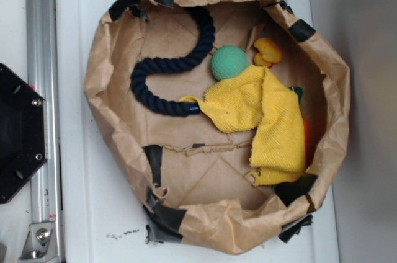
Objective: Grab the blue rope.
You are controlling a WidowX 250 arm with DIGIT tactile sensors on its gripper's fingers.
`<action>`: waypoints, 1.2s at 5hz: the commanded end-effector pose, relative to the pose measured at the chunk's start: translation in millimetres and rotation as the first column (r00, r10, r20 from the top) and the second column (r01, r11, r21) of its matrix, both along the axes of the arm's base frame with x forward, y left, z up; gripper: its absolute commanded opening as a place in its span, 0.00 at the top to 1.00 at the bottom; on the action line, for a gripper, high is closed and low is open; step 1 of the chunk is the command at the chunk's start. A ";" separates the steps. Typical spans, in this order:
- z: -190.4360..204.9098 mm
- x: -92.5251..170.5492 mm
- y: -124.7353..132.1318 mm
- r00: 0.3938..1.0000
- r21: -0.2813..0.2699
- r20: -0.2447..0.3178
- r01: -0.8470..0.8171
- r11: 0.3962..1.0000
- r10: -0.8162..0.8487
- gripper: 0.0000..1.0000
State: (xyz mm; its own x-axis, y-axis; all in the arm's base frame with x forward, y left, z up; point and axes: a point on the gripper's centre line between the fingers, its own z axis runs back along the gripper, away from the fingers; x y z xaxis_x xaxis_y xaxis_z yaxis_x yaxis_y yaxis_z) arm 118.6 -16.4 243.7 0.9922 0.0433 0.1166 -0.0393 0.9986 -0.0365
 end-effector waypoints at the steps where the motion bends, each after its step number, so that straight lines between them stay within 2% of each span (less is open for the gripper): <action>1: 0.0 0.0 0.0 1.000 0.000 0.000 0.000 1.000 0.000 0.00; 2: -50.0 50.0 42.1 0.987 0.096 0.013 -0.159 0.983 0.158 0.00; 3: -83.6 98.2 52.2 0.978 0.105 0.050 -0.207 0.973 0.203 0.00; 4: -113.8 128.6 48.9 0.969 0.147 0.071 -0.245 0.958 0.237 0.00; 5: -134.0 135.8 26.7 0.985 0.194 0.059 -0.168 0.967 0.159 0.00; 6: -155.4 128.3 15.7 0.988 0.200 0.002 -0.154 0.968 0.156 0.00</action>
State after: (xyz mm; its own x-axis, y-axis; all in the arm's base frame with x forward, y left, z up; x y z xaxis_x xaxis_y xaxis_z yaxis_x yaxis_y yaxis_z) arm 243.5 2.7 80.4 0.9784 0.1832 0.0961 -0.1976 0.9650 0.1723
